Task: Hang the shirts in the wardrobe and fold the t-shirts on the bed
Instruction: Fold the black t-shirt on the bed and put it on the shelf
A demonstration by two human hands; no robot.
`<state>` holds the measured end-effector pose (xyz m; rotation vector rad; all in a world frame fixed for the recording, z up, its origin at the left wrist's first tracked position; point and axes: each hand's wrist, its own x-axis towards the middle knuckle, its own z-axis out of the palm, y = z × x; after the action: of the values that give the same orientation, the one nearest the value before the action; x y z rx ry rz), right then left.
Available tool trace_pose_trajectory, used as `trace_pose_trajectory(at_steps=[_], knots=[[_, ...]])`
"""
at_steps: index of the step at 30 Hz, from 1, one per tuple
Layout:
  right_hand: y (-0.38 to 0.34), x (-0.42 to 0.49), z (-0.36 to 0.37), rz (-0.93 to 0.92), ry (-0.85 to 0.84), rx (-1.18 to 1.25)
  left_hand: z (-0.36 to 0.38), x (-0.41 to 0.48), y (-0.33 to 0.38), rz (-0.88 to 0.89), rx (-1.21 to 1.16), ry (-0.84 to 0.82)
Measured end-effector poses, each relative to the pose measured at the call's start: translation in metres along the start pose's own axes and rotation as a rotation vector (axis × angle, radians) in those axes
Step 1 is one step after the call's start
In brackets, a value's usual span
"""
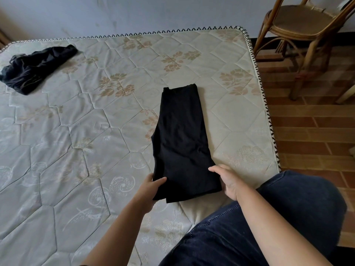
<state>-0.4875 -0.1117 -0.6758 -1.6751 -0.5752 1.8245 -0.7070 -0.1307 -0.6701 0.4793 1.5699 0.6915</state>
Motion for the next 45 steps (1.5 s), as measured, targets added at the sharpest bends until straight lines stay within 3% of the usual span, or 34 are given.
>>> trace_pose_trajectory(at_steps=[6,15,27,34,39,42,45], knots=[[-0.004,-0.009,-0.005,-0.144,-0.061,-0.12,-0.005,-0.012,0.006,0.129,0.11,-0.141],[-0.008,-0.02,-0.017,0.0,-0.182,-0.107,-0.013,-0.025,0.005,0.281,0.262,-0.216],[-0.007,-0.02,-0.021,0.142,-0.238,-0.225,-0.017,-0.033,0.004,-0.091,0.277,-0.241],[-0.014,-0.018,-0.023,0.056,-0.248,0.001,-0.021,-0.026,0.017,-0.212,-0.013,-0.301],[-0.029,-0.007,-0.013,0.077,-0.257,0.263,-0.02,-0.01,0.035,-0.304,-0.379,-0.206],[-0.034,0.006,-0.006,0.019,-0.14,0.393,-0.018,0.004,0.041,-0.251,-0.561,-0.233],[-0.021,0.019,-0.007,-0.125,0.138,0.063,-0.018,0.021,0.035,-0.163,-0.45,-0.133]])
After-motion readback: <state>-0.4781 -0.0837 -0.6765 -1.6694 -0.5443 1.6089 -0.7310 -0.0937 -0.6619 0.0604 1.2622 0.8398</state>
